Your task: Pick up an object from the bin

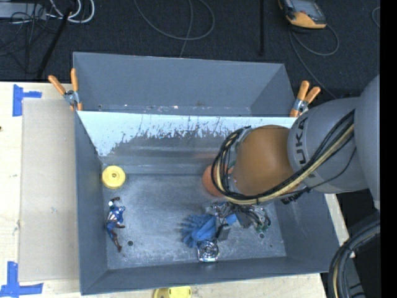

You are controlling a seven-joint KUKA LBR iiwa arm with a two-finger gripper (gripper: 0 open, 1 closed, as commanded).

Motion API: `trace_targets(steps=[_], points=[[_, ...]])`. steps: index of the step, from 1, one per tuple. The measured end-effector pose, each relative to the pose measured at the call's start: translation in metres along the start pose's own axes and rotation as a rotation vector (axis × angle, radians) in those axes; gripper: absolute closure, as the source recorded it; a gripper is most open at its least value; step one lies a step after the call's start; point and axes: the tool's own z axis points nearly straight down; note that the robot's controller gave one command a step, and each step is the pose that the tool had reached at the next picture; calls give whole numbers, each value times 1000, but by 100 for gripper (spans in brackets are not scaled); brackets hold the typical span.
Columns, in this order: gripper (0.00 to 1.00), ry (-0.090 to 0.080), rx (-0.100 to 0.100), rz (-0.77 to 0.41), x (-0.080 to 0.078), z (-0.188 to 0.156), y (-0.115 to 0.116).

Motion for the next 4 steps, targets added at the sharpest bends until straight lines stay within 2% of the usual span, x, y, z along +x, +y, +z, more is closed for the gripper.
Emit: trace_targets(steps=[4], points=[[100,0,0,1,0,0,0]])
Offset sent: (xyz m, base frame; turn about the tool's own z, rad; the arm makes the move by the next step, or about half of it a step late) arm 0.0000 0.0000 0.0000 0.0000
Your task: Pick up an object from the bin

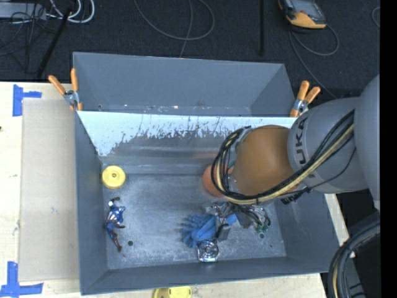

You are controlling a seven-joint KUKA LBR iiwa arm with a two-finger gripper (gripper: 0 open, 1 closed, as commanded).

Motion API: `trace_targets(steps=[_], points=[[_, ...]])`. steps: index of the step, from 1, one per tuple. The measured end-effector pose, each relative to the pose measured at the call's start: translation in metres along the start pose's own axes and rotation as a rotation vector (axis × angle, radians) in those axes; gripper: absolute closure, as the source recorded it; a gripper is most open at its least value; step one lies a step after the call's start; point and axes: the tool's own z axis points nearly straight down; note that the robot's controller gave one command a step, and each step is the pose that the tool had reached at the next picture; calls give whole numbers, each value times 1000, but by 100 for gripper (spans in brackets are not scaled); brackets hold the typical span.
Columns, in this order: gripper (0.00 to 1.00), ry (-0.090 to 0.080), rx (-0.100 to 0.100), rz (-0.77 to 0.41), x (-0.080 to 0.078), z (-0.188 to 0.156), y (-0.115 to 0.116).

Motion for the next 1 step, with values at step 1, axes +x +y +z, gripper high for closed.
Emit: trace_targets(steps=[1], points=[[100,0,0,-1,0,0,0]])
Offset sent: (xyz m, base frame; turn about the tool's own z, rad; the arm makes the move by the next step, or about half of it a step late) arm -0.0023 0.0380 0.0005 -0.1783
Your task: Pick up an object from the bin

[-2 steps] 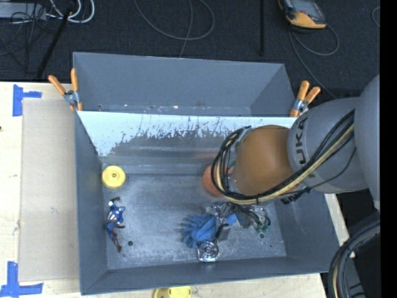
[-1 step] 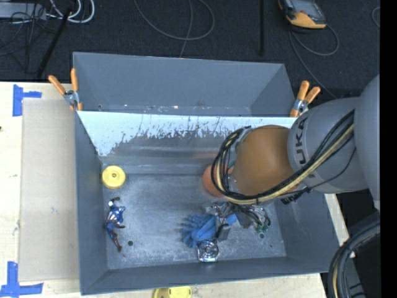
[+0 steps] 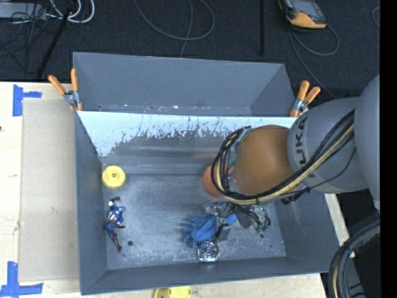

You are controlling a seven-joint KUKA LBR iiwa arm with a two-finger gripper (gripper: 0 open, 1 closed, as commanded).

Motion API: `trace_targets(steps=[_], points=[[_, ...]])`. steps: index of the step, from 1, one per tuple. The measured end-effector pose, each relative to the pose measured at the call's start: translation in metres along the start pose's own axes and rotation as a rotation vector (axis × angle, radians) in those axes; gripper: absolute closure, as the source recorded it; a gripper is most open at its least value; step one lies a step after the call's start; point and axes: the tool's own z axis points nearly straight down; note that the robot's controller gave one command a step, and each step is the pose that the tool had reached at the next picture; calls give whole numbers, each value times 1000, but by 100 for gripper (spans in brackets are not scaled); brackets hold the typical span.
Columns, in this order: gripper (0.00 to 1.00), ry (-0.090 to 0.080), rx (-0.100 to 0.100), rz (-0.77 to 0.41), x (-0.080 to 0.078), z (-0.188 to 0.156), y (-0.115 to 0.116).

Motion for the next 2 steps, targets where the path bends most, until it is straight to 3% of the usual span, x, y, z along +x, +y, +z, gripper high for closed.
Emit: trace_targets(steps=[2], points=[[100,-1,3,-51,-1,-1,4]])
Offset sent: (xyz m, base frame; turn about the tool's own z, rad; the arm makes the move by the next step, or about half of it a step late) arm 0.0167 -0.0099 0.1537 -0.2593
